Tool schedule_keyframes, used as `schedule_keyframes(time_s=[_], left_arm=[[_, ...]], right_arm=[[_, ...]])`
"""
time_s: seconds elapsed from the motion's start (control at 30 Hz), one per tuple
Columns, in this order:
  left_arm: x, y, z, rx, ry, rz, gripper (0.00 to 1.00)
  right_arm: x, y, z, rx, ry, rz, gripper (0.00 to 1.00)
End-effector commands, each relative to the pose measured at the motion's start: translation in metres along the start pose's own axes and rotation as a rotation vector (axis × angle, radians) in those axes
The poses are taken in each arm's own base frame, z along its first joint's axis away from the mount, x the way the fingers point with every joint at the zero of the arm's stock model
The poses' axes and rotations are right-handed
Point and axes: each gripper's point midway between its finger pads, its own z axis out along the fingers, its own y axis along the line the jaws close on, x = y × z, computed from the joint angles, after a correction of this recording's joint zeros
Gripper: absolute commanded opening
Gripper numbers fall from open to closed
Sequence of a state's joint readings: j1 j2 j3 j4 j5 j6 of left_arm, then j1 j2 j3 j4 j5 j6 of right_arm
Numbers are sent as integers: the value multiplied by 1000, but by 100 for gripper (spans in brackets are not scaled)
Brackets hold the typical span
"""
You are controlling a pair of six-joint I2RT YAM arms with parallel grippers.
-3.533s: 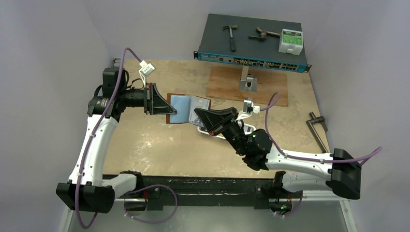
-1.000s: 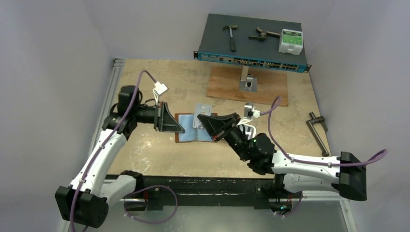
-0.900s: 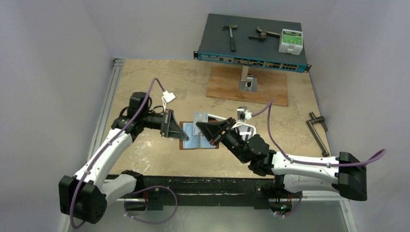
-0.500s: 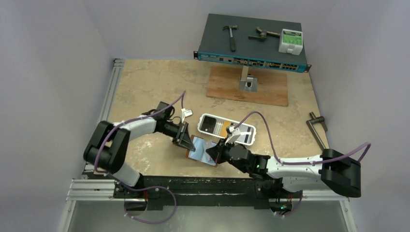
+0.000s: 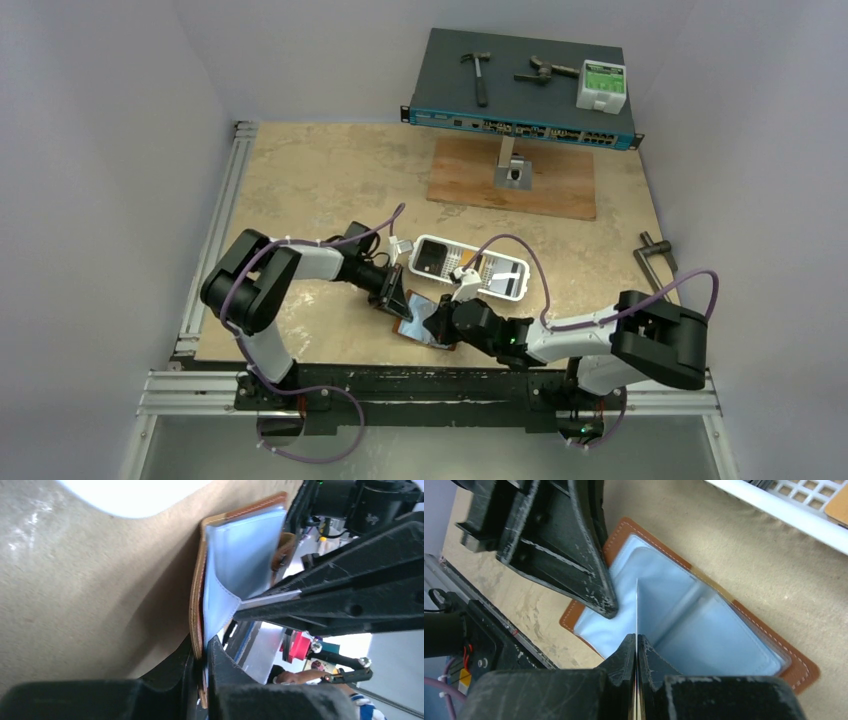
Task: Put the credit cards into the card holder
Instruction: Insert the credit card into the card holder.
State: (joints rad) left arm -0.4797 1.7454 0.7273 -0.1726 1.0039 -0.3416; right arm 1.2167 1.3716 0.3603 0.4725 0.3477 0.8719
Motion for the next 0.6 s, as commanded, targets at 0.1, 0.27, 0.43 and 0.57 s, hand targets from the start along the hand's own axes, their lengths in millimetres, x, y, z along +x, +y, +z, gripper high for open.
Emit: schedule_keyframes(time_s=[0.1, 0.27, 0.43, 0.57], left_arm=[[-8, 6, 5, -72, -37, 49, 75], [-7, -17, -13, -57, -12, 70, 100], [-9, -34, -32, -70, 23, 189, 100], [-16, -52, -51, -70, 0, 284, 100]], right_arm=[[-14, 11, 13, -33, -1, -21, 0], [2, 0, 14, -18, 51, -21, 0], [7, -5, 10, -25, 56, -2, 0], [-2, -3, 4, -54, 37, -6, 0]])
